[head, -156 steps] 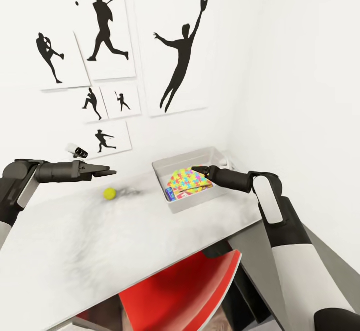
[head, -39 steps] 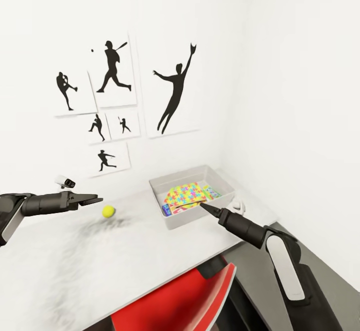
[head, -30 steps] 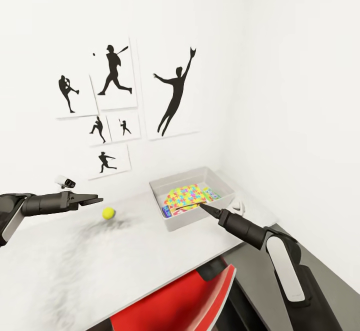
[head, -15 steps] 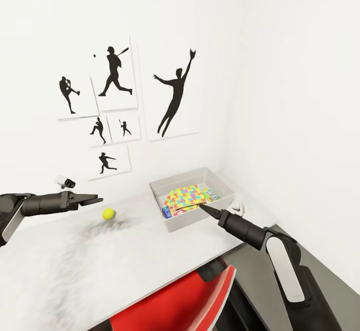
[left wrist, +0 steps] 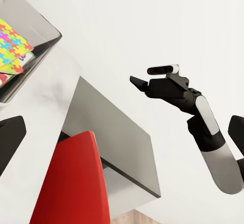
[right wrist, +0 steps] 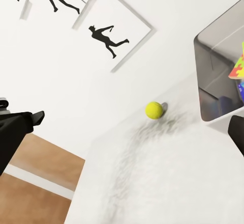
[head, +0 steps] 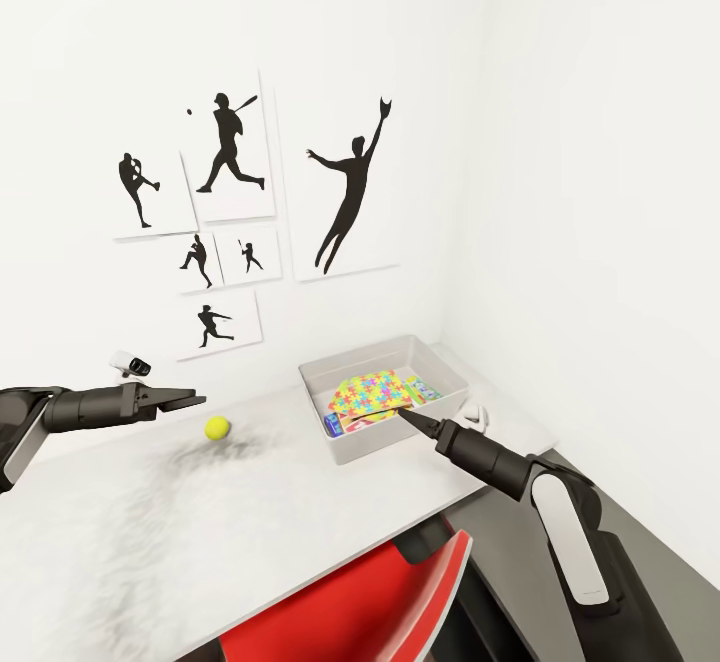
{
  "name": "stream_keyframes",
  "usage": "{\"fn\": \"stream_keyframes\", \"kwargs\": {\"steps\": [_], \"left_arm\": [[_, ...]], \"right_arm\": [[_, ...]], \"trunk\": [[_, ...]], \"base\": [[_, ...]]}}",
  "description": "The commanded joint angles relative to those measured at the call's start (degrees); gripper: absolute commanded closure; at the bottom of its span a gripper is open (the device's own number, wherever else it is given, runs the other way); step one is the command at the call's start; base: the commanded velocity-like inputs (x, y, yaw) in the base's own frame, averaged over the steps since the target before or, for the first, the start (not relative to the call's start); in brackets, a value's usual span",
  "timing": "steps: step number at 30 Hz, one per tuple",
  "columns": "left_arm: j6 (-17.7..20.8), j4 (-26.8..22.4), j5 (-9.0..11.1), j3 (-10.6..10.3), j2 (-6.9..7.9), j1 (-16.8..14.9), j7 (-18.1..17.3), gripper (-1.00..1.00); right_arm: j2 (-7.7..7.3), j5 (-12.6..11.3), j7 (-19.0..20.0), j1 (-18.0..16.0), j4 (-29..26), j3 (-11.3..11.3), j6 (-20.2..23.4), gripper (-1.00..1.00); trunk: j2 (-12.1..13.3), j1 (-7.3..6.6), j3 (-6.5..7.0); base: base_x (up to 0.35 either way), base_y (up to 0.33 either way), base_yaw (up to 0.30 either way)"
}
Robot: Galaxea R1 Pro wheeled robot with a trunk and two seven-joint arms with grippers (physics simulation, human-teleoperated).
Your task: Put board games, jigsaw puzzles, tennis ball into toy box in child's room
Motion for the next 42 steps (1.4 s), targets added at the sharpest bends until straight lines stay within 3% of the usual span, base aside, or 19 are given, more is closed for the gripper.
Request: {"fn": "stream_keyframes", "kwargs": {"steps": [1, 31, 42], "left_arm": [[0.61, 0.02, 0.19, -0.21, 0.07, -0.07, -0.18, -1.0], [0.61, 0.02, 0.13, -0.22, 0.05, -0.07, -0.18, -1.0], [0.61, 0.06, 0.2, -0.15, 0.08, -0.07, -0.18, -1.0]], "right_arm": [[0.01, 0.05, 0.2, -0.06, -0.02, -0.09, 0.33, -1.0], [0.18, 0.11, -0.59, -0.06, -0.1, 0.54, 0.02, -1.0], [0.3, 0.09, -2.85, -0.06, -0.04, 0.74, 0.06, -1.0]], "trunk": [[-0.13, 0.04, -0.13], [-0.13, 0.04, 0.04], [-0.13, 0.04, 0.04]], "base": [[0.0, 0.0, 0.0], [-0.098, 0.023, 0.062], [-0.003, 0.001, 0.002]]}}
